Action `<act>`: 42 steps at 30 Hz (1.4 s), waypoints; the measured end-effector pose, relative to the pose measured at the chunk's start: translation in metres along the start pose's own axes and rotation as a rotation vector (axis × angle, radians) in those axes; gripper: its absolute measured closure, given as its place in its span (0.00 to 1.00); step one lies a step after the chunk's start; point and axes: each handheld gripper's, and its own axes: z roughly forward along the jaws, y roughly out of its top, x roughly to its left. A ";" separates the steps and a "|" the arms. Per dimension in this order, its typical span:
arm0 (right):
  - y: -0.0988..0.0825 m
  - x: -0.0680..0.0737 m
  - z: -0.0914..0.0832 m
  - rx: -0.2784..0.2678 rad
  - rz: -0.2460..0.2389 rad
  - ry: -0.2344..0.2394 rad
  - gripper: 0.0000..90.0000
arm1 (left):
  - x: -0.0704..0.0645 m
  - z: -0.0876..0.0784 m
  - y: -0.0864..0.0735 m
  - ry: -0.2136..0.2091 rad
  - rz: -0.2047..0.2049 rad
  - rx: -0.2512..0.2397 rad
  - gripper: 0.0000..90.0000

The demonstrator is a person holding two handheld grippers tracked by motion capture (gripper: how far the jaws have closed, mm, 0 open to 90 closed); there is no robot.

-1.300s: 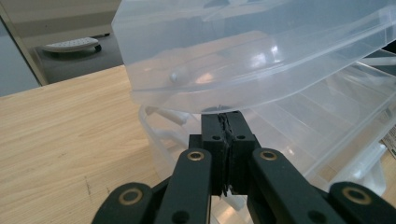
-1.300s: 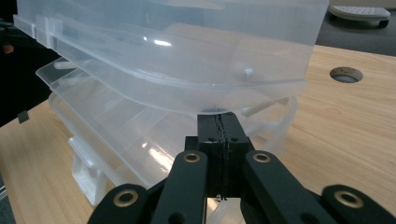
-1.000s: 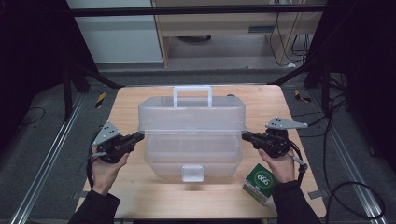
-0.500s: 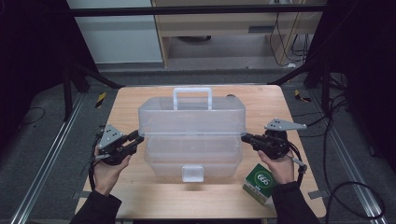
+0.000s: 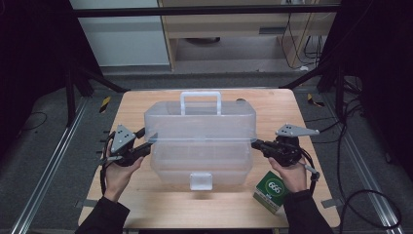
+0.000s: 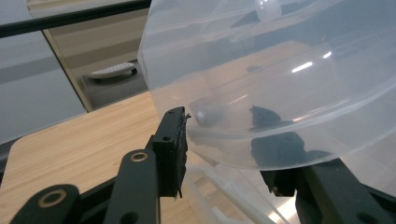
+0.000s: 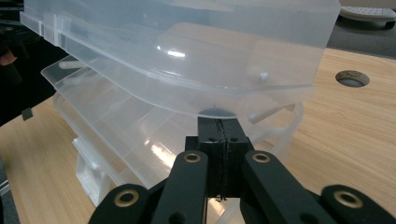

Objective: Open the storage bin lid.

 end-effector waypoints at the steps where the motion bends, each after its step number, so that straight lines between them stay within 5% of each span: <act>1: 0.000 0.000 0.000 0.000 0.000 0.000 1.00 | 0.001 0.000 -0.001 0.005 0.001 -0.008 0.63; 18: -0.002 0.000 0.001 0.008 -0.009 -0.022 0.98 | 0.002 -0.007 -0.002 0.012 -0.004 -0.010 0.73; 29: -0.020 -0.007 0.015 0.141 0.009 -0.094 0.83 | 0.001 -0.007 -0.002 0.015 -0.012 -0.007 0.74; 42: -0.030 -0.010 0.031 0.231 0.032 -0.095 0.80 | 0.003 -0.007 -0.002 0.010 -0.019 -0.004 0.73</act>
